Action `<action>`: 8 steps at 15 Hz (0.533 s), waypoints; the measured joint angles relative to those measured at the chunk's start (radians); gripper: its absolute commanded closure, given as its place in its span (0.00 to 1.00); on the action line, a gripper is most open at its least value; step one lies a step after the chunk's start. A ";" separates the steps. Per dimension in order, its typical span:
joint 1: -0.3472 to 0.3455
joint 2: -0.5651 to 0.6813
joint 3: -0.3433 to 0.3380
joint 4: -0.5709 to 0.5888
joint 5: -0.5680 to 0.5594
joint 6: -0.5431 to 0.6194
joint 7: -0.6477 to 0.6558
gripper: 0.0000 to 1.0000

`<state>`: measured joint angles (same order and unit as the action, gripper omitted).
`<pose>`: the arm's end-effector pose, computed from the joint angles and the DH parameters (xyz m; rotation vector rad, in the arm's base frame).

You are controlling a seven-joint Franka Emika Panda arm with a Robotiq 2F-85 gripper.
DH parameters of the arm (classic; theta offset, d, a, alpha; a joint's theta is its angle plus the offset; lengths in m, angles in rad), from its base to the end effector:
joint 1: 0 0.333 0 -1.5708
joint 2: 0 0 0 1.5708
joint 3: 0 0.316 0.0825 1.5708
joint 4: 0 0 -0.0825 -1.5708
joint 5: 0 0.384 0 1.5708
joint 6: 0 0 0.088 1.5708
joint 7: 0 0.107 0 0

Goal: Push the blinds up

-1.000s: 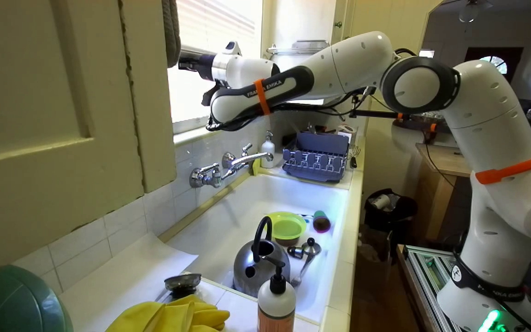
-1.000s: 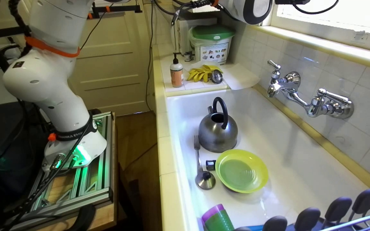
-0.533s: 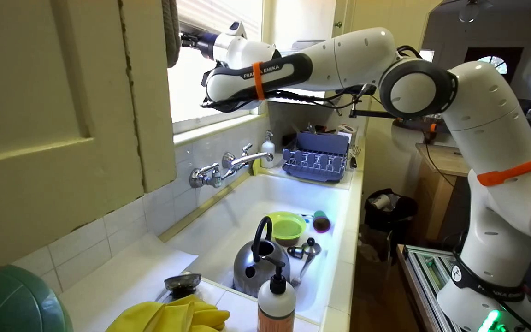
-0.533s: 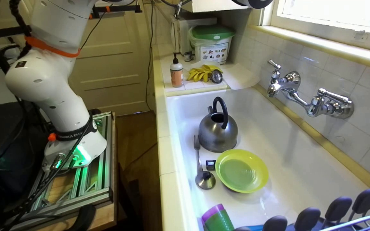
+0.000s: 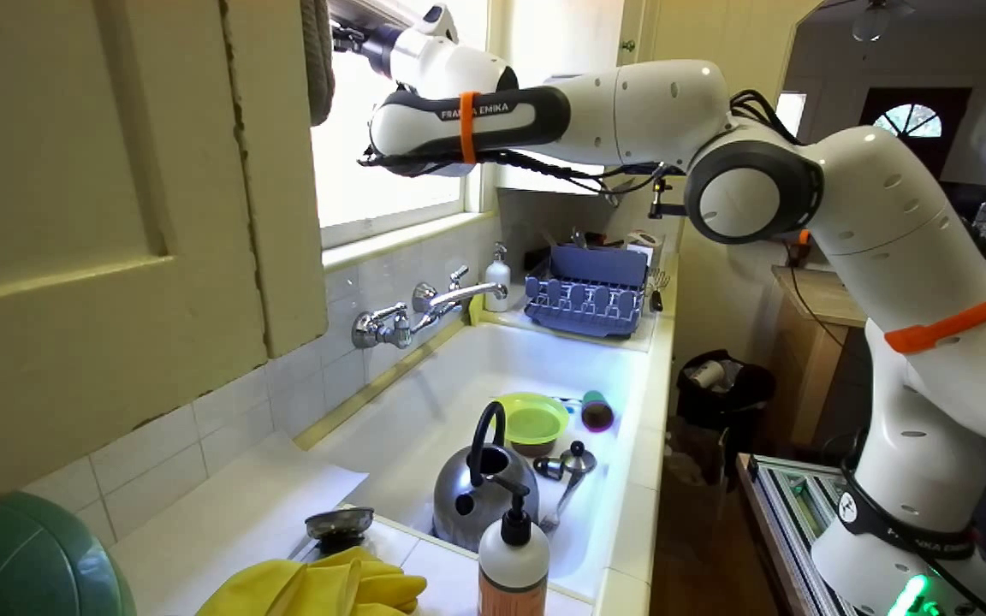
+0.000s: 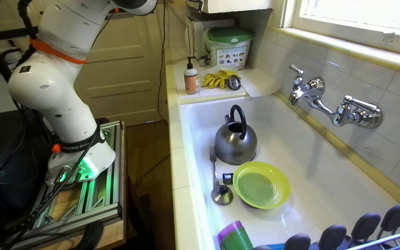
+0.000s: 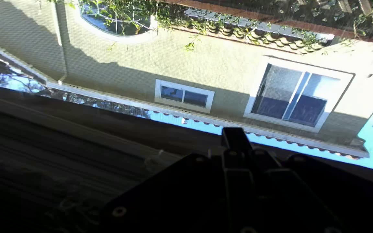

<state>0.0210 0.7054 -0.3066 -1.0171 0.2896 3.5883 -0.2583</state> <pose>0.7178 -0.1254 0.6714 1.6533 -0.0985 2.2349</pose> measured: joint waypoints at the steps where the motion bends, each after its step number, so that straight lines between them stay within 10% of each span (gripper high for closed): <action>1: 0.005 0.013 -0.019 0.032 0.012 -0.014 -0.006 1.00; 8: 0.027 0.094 -0.174 0.229 0.096 -0.082 -0.018 1.00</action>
<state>0.0478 0.7997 -0.4805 -0.7880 0.3854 3.5058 -0.2762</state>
